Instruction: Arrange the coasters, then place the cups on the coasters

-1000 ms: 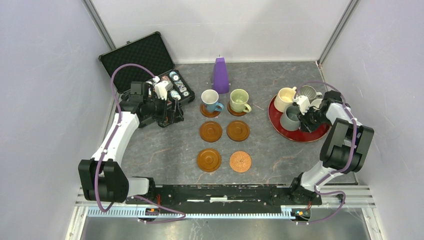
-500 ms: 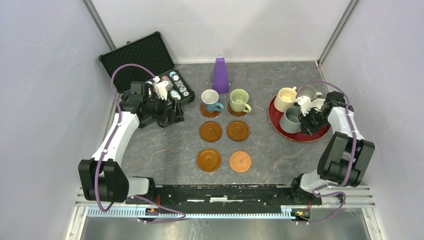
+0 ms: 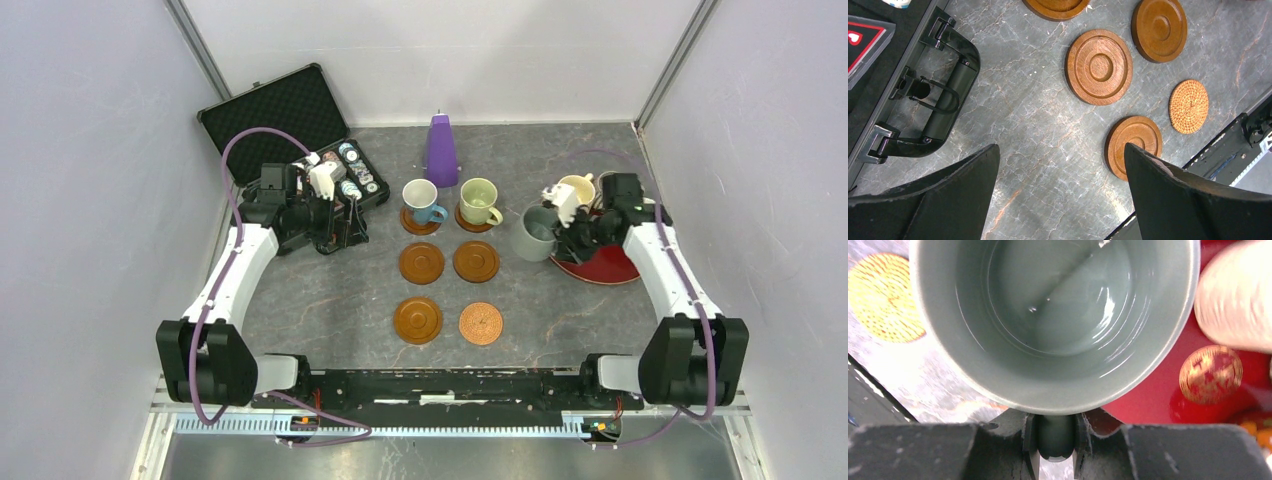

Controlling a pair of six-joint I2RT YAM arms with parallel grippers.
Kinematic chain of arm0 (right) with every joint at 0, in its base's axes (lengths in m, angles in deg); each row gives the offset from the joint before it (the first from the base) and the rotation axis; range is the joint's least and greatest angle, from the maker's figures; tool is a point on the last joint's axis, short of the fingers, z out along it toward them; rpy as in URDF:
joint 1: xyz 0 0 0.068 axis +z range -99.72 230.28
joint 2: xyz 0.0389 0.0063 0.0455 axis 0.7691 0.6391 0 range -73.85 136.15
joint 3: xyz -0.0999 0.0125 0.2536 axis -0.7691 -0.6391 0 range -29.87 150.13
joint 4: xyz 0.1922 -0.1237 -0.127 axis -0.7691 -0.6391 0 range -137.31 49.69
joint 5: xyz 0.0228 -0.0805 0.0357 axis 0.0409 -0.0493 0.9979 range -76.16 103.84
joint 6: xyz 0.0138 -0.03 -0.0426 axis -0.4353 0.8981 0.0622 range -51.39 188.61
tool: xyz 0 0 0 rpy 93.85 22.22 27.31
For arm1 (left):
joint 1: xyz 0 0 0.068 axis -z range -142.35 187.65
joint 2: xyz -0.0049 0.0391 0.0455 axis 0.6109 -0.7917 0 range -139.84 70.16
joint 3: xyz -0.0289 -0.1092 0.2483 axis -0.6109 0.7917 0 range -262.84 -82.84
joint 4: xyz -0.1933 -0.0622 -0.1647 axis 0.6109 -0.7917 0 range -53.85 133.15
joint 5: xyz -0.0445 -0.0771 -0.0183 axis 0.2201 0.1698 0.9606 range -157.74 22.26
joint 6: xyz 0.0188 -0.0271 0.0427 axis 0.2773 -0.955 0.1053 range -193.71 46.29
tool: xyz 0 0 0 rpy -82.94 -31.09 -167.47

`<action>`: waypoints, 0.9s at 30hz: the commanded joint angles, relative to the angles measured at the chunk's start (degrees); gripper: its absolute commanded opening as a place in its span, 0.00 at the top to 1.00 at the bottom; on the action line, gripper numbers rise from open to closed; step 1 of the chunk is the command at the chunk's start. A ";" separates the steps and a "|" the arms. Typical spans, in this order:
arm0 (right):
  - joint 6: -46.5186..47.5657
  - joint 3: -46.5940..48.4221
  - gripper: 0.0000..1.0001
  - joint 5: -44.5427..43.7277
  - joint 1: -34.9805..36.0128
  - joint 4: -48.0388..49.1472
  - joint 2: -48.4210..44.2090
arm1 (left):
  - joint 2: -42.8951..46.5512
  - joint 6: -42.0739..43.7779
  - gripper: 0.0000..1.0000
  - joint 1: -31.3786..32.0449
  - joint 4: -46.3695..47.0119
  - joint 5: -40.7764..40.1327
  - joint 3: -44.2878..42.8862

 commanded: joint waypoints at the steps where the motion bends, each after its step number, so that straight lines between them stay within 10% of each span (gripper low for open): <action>1: -11.28 0.67 1.00 1.10 11.81 10.11 -3.46 | 1.79 0.96 0.00 -0.39 0.99 0.68 -1.87; 16: -27.57 2.92 1.00 -15.57 46.90 27.70 7.29 | 4.37 0.00 0.00 -1.13 0.80 -7.11 -2.36; 27: -40.58 4.69 1.00 -30.18 56.91 38.28 11.97 | 3.16 -2.65 0.00 -1.66 -1.93 -11.52 -5.21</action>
